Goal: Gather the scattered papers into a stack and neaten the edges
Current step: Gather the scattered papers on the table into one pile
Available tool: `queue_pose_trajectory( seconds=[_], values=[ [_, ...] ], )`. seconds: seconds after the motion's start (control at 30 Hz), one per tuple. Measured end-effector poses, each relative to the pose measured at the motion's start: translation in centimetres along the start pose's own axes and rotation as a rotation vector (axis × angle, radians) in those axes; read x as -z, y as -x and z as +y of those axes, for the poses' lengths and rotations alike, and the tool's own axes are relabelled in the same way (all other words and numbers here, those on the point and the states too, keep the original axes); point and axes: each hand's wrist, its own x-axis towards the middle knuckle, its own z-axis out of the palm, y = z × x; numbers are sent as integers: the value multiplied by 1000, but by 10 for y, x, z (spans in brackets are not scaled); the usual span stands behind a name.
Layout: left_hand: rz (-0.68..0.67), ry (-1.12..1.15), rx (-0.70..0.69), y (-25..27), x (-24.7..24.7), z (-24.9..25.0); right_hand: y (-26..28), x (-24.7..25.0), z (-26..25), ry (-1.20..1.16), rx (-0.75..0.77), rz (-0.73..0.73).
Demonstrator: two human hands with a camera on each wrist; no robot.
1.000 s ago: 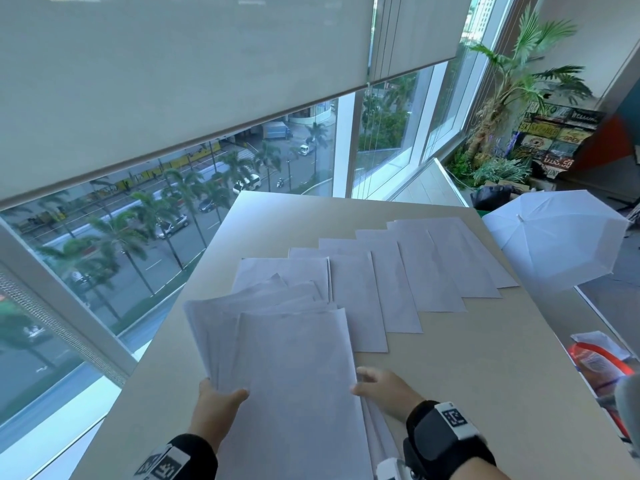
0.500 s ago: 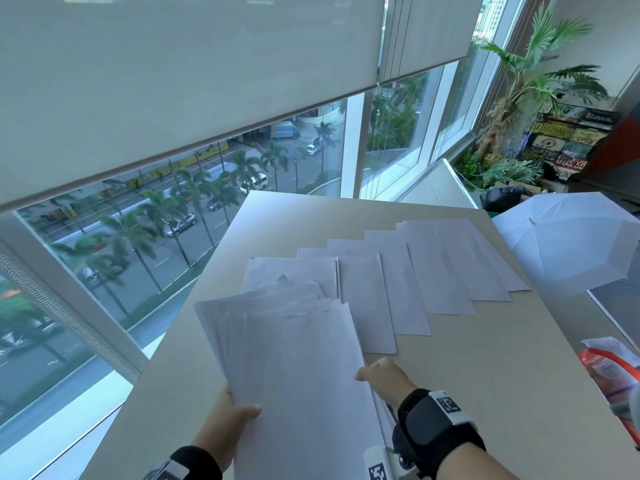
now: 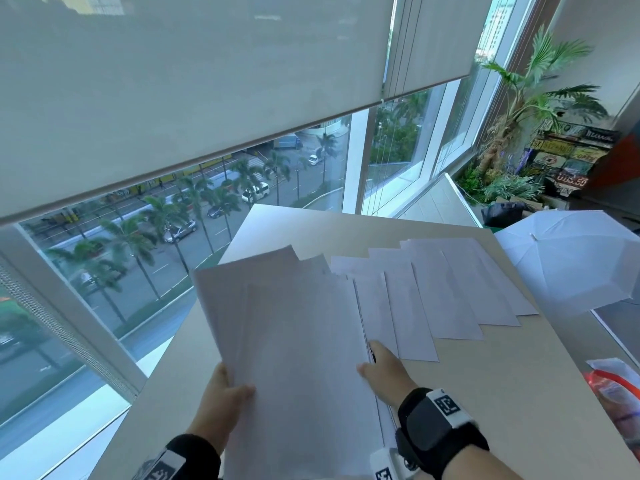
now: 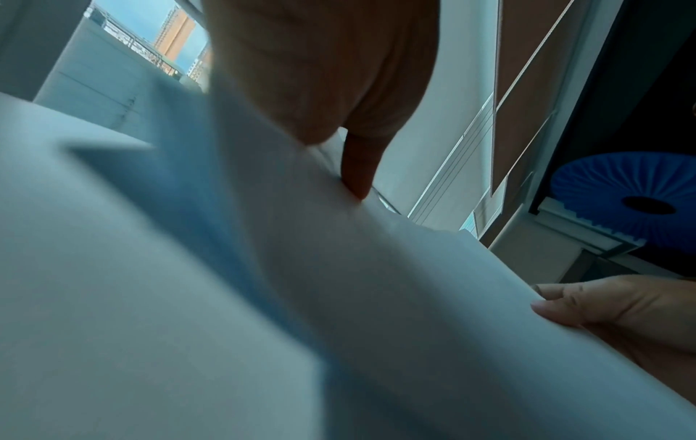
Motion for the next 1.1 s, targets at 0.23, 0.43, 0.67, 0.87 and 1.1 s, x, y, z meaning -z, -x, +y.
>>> queue_pose_trajectory(
  seconds=[0.23,0.43,0.67,0.87,1.1],
  values=[
    [18,-463,181,-56,-1,24,-44,12,-8,229,-92,15],
    [141,-747,220,-69,-3,5,-68,48,26,431,-251,130],
    [311,-904,378,-86,-19,1,-97,108,56,506,-399,238],
    [311,-992,475,-107,-9,-12,-117,131,63,594,-420,207],
    [251,-882,378,-109,-15,0,-125,126,82,695,-460,86]
  ],
)
